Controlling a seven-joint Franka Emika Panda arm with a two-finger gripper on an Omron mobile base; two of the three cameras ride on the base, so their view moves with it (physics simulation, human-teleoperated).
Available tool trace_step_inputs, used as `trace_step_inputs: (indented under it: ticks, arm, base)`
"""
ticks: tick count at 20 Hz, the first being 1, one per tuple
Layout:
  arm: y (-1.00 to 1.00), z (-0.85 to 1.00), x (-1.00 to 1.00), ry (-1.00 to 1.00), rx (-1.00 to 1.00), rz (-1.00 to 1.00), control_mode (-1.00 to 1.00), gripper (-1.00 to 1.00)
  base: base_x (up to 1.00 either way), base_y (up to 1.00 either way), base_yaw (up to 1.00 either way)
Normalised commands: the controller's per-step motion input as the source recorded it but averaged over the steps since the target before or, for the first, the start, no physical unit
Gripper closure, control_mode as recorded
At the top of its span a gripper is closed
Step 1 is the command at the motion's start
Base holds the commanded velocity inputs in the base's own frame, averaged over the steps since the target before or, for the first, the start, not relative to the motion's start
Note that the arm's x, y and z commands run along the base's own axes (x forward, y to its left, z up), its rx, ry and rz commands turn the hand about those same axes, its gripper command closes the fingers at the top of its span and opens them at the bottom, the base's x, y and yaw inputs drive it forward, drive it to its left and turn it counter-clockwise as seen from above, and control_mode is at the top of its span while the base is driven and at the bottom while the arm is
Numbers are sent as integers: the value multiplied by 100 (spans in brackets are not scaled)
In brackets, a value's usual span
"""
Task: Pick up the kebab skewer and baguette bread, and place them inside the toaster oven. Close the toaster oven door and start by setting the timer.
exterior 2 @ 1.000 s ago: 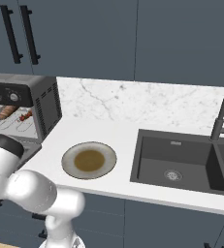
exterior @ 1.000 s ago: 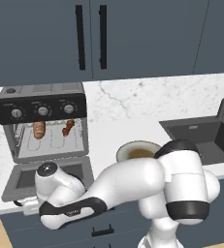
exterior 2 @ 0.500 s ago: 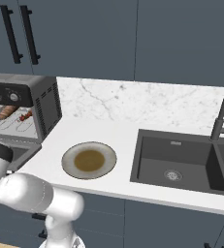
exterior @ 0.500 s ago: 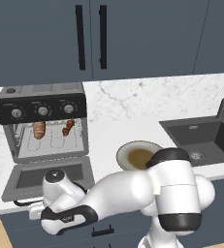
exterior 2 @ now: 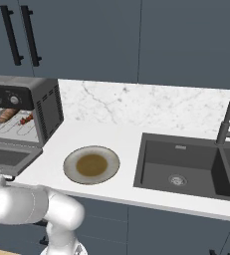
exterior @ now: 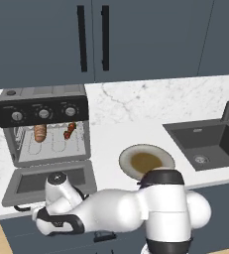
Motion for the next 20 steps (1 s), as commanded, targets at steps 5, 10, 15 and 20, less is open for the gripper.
trace_step_inputs:
  ticks: [5, 10, 15, 20]
  arm:
    - [0, -12, 19, -2, 0, 2, -100, -100]
    - [0, 8, 26, -9, 0, 1, -100, -100]
    - [-4, 48, 43, -7, 0, 0, -100, -100]
    - [-2, 68, 66, -3, 0, 0, -100, -100]
  base:
    - [0, 0, 0]
    - [0, 0, 0]
    - [0, 0, 0]
    - [0, 0, 0]
